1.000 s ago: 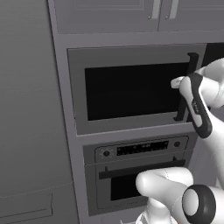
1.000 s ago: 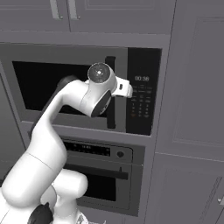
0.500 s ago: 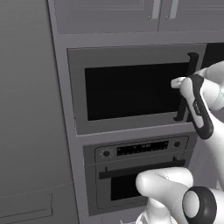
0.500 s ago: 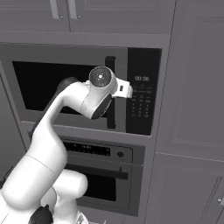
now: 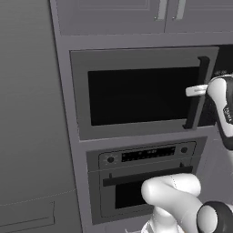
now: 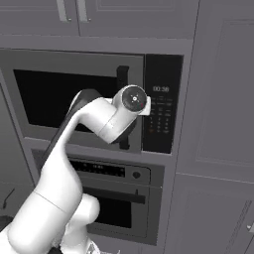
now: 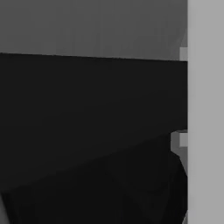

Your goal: Place the sponge inside the microwave to prepare for sanitizing.

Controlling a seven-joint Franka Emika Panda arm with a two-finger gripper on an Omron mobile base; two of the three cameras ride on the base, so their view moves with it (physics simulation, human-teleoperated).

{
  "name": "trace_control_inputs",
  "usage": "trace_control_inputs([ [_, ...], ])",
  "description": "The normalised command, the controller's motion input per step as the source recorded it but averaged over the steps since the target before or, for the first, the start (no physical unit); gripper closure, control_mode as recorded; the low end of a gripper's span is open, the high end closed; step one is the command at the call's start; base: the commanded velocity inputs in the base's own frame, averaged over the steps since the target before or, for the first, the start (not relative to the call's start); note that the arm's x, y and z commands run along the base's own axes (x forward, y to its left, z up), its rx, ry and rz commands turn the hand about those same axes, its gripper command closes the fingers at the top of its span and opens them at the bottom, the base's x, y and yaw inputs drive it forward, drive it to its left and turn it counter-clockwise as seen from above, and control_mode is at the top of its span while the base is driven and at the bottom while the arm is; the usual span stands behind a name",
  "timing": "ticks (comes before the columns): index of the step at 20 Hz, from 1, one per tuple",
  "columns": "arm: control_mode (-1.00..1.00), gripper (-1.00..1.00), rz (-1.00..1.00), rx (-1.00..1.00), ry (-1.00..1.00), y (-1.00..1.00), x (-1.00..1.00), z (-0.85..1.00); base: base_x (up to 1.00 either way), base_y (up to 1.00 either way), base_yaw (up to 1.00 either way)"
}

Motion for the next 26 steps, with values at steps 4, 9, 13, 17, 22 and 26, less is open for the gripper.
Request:
trace_control_inputs([
  [4,-1.0,1.0,0.16,0.0,-0.02,0.32,-0.48,0.0,0.0,0.0,0.0],
  [9,-1.0,1.0,0.03,0.0,0.03,0.31,-0.49,0.01,0.0,0.0,0.0],
  [13,-1.0,1.0,0.0,0.0,0.11,0.31,-0.51,0.01,0.0,0.0,0.0],
  [17,-1.0,1.0,0.0,0.0,0.08,0.33,-0.53,0.03,0.0,0.0,0.0],
  [22,-1.0,1.0,0.0,0.0,0.08,0.33,-0.53,0.02,0.0,0.0,0.0],
  [26,-1.0,1.0,0.0,0.0,0.06,0.33,-0.53,0.02,0.0,0.0,0.0],
])
